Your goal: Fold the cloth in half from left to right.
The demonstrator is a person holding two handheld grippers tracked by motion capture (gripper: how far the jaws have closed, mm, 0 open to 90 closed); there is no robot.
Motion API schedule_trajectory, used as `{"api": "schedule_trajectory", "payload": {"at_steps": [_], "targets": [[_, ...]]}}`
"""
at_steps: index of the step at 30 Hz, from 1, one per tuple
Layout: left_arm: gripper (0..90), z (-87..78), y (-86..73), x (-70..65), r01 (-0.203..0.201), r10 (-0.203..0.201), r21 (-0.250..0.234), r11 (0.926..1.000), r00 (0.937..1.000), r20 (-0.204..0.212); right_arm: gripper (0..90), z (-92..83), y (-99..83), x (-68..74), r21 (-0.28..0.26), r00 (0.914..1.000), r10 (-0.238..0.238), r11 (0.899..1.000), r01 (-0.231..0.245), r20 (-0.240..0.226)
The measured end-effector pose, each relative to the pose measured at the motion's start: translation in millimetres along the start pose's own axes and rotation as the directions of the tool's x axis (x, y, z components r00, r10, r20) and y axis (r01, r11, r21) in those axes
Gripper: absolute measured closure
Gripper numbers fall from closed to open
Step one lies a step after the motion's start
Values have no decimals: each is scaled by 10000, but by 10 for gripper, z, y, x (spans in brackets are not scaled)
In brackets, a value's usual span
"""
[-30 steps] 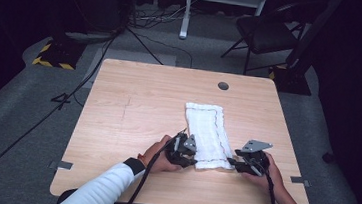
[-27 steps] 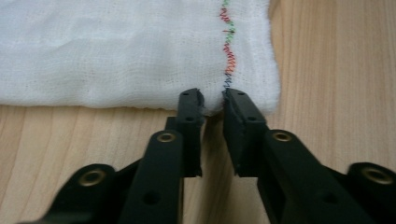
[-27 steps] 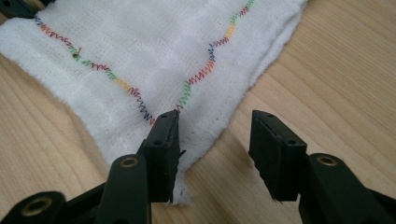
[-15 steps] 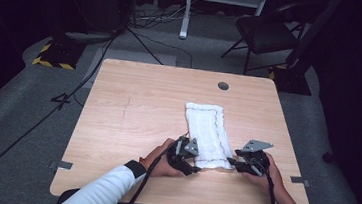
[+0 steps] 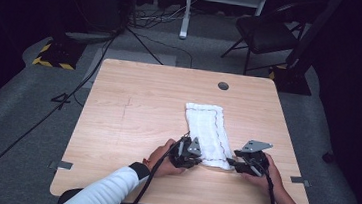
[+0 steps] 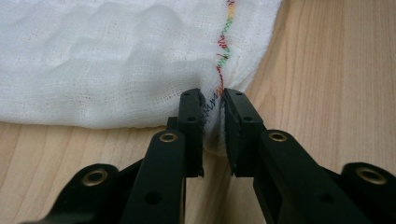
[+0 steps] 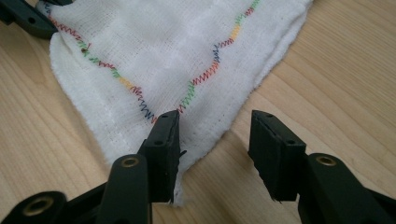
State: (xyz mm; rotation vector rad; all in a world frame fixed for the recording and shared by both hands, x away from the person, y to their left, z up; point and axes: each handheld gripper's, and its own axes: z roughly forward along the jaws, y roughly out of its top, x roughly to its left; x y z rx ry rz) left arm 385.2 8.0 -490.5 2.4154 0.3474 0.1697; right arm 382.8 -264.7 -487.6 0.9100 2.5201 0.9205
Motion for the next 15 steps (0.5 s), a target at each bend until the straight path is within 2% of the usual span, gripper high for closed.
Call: {"api": "schedule_trajectory", "payload": {"at_steps": [5, 8, 15], "targets": [[801, -71, -53, -10, -156, 153, 184, 9997, 9997, 185, 534, 1, 8, 39, 22, 9997, -129, 9999, 129, -203], [801, -122, -101, -36, -105, 97, 274, 9996, 9995, 286, 529, 1, 16, 88, 45, 9990, -217, 9997, 219, -401], [799, -225, -219, -117, -30, 23, 280, 9996, 9997, 247, 517, -2, 34, 228, 101, 9959, -533, 9985, 541, -735]]}}
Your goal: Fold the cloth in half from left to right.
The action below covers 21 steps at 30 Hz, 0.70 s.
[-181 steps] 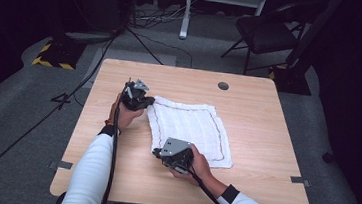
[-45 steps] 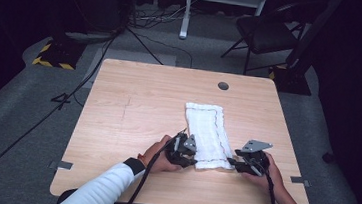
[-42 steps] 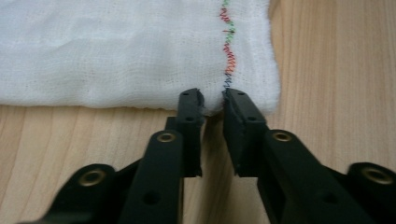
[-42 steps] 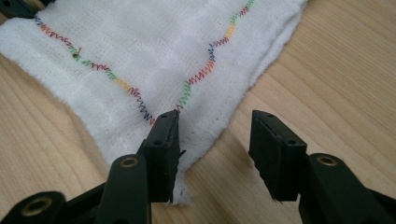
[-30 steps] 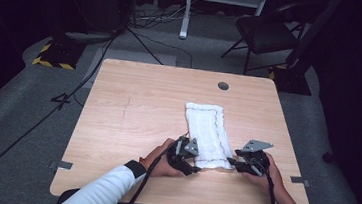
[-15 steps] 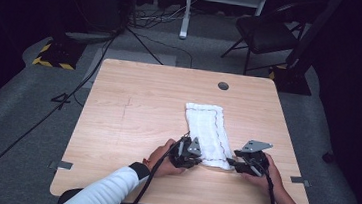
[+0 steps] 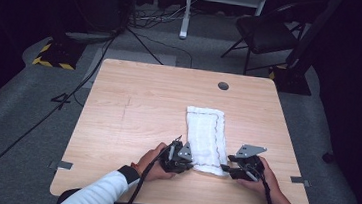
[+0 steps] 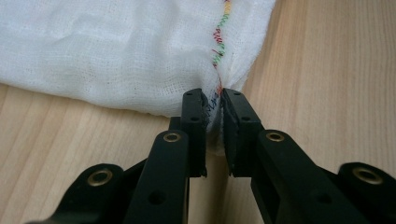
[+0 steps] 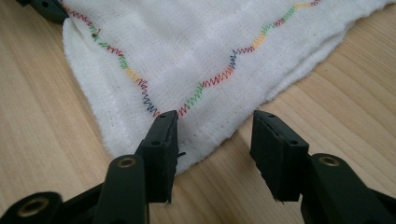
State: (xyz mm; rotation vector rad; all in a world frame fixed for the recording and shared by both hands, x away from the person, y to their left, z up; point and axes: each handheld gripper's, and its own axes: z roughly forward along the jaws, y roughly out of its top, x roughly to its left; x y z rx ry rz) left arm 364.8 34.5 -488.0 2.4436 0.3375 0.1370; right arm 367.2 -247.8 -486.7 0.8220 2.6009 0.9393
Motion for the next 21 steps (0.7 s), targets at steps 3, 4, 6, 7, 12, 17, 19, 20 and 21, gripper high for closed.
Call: {"api": "schedule_trajectory", "payload": {"at_steps": [3, 4, 6, 7, 12, 17, 19, 20, 21], "targets": [[797, -35, -40, -45, 31, -31, 18, 10000, 10000, 13, 514, 2, 5, 41, 16, 9999, -29, 10000, 29, -125], [796, -48, -58, -66, 68, -68, 16, 10000, 10000, 17, 513, 4, 5, 52, -12, 9999, -55, 10000, 55, -129], [795, -72, -81, -96, 47, -47, 70, 10000, 10000, 43, 508, 1, 2, 78, 2, 9997, -79, 10000, 79, -230], [793, -81, -94, -111, 12, -13, 60, 10000, 10000, 41, 507, -1, -1, 91, 6, 9995, -87, 10000, 87, -301], [766, -136, -163, -187, 59, -60, 91, 9999, 10000, 31, 485, -20, -20, 151, 19, 9985, -189, 9998, 190, -511], [692, -190, -217, -224, 113, -113, 76, 9999, 9999, 56, 437, -41, -28, 170, 45, 9979, -362, 9993, 365, -538], [659, -229, -226, -227, 59, -59, -15, 10000, 10000, -65, 436, -51, -24, 170, 30, 9975, -416, 9991, 419, -579], [646, -251, -229, -220, 97, -97, -110, 9999, 9999, -70, 432, -59, -22, 168, 12, 9970, -457, 9989, 458, -627], [614, -263, -228, -211, 102, -104, -165, 9998, 9999, -117, 426, -69, -18, 167, -26, 9967, -501, 9987, 500, -634]]}}
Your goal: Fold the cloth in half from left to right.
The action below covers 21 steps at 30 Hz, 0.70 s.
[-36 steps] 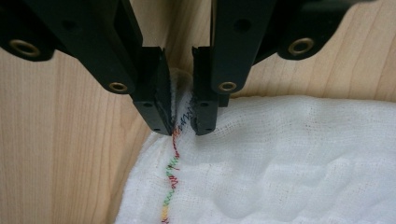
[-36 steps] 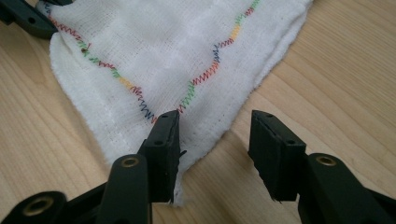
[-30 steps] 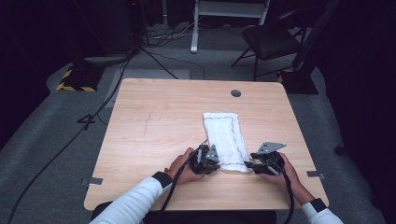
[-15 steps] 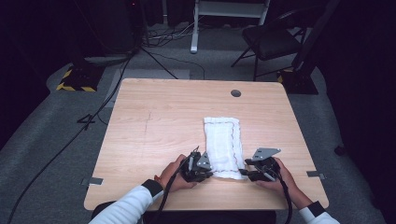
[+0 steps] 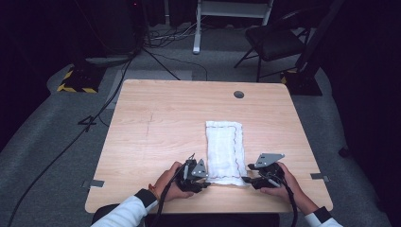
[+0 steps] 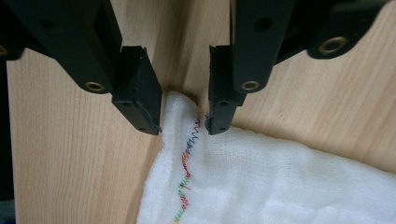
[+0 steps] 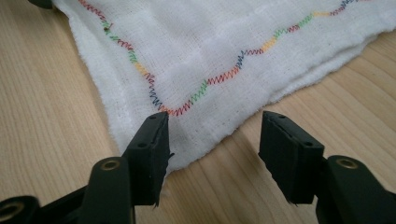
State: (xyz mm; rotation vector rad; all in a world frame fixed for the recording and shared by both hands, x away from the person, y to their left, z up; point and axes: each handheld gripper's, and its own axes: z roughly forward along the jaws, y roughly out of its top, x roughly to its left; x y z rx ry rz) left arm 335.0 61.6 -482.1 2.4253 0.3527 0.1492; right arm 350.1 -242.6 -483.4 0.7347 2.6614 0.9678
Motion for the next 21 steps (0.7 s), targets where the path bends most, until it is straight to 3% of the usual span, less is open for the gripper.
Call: {"api": "schedule_trajectory", "payload": {"at_steps": [6, 10, 14, 21], "targets": [[393, -40, 4, 110, 575, -595, -371, 9977, 9967, -550, 408, -91, 20, -83, -423, 9997, 121, 9990, -111, 221], [308, -102, 24, 241, 875, -950, -817, 9928, 9912, -921, 397, -141, 39, -198, -666, 9978, 337, 9973, -299, 572], [259, -135, 38, 384, 1316, -1438, -1194, 9841, 9846, -999, 393, -182, 69, -351, -961, 9936, 664, 9937, -576, 909], [234, -70, 163, 610, 1305, -1474, -1146, 9848, 9771, -1537, 362, -157, 176, -617, -1369, 9850, 1075, 9866, -889, 1351]]}}
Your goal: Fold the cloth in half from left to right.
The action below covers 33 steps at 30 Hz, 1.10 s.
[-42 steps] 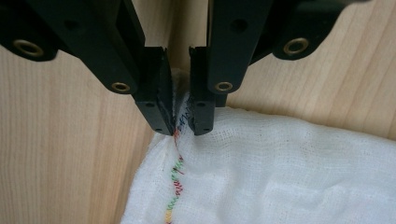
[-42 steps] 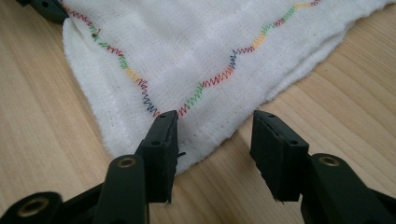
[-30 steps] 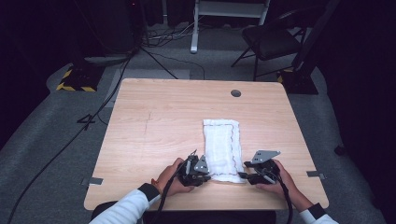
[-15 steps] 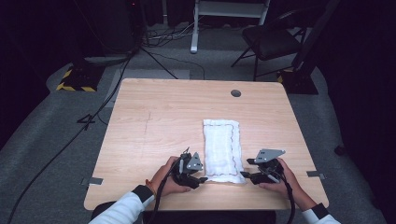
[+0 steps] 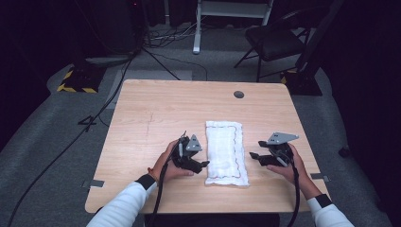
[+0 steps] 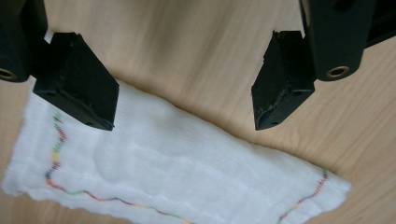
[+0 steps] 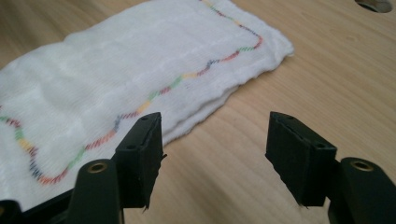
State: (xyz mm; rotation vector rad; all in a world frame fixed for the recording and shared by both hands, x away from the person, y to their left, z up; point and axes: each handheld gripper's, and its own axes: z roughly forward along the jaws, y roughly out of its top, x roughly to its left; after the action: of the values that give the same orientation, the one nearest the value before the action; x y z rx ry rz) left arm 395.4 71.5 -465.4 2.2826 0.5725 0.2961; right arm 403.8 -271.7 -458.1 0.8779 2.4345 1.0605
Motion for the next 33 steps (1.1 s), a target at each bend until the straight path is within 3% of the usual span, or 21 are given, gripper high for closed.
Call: {"api": "schedule_trajectory", "payload": {"at_steps": [5, 8, 12, 16, 19, 24, 29, 33], "targets": [[235, 69, 155, 196, 275, -282, -226, 9994, 9991, -310, 362, 145, 152, -160, -217, 9992, 308, 9993, -303, 247], [236, 150, 252, 327, 408, -418, -207, 9990, 9978, -518, 415, 246, 241, -245, -338, 9983, 345, 9989, -330, 462], [235, 340, 376, 520, 718, -715, 19, 9974, 9946, -752, 435, 401, 373, -342, -385, 9981, 461, 9983, -446, 413], [236, 496, 444, 629, 840, -810, 239, 9962, 9913, -1042, 470, 592, 496, -404, -245, 9977, 415, 9989, -403, 529], [235, 624, 485, 734, 1132, -1094, 241, 9933, 9861, -1254, 473, 742, 555, -446, 77, 9963, 627, 9980, -633, 589], [235, 779, 525, 881, 1698, -1649, 243, 9852, 9766, -1384, 488, 963, 646, -506, 141, 9928, 1014, 9946, -1025, 640], [234, 880, 510, 983, 2233, -2177, 251, 9744, 9658, -1406, 493, 1148, 672, -525, 511, 9928, 1030, 9930, -1062, 605], [218, 921, 480, 1025, 2364, -2296, 337, 9711, 9632, -1398, 467, 1232, 639, -555, 787, 9901, 1245, 9885, -1294, 646]]}}
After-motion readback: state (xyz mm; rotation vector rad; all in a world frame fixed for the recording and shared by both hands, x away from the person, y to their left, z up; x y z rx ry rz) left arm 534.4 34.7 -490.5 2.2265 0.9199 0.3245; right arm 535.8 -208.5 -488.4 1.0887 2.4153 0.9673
